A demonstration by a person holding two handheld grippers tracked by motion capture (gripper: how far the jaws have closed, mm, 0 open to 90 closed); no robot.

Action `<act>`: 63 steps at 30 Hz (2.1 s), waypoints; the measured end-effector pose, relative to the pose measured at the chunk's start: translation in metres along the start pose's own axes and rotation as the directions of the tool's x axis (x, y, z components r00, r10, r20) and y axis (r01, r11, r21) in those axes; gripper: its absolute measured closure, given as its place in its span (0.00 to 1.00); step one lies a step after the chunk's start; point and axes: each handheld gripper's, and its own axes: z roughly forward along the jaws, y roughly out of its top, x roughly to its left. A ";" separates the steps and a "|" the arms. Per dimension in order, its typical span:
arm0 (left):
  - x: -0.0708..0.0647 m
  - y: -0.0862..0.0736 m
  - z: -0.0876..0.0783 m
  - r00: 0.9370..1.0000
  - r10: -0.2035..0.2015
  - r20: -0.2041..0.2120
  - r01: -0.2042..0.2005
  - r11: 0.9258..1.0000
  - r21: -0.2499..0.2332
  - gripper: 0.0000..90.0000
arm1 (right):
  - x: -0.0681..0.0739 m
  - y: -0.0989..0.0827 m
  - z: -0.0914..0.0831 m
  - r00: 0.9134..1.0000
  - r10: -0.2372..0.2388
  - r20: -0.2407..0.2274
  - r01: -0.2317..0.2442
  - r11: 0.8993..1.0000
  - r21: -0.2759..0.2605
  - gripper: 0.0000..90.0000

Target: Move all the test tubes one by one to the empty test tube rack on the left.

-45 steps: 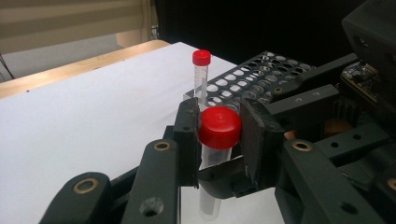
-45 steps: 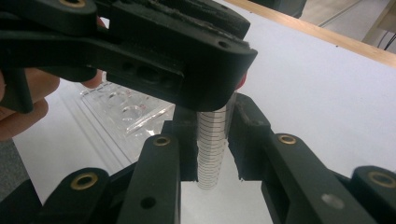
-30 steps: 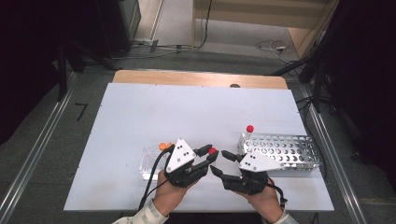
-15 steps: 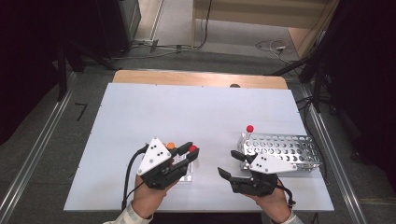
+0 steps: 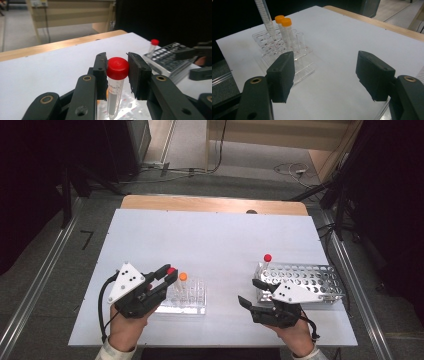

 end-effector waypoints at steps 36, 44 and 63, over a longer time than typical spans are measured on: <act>0.020 -0.034 0.028 0.991 0.037 -0.131 -0.029 0.997 0.068 0.78 | -0.003 -0.001 -0.001 1.000 0.013 0.017 -0.013 1.000 0.002 0.34; 0.021 -0.036 0.028 0.991 0.030 -0.128 -0.020 0.997 0.076 0.75 | -0.004 -0.001 0.000 1.000 0.013 0.017 -0.013 1.000 0.004 0.34; 0.021 -0.032 0.029 0.991 -0.044 -0.126 0.051 0.997 0.054 0.28 | -0.029 -0.006 -0.004 0.987 0.058 0.148 -0.056 0.998 -0.018 0.35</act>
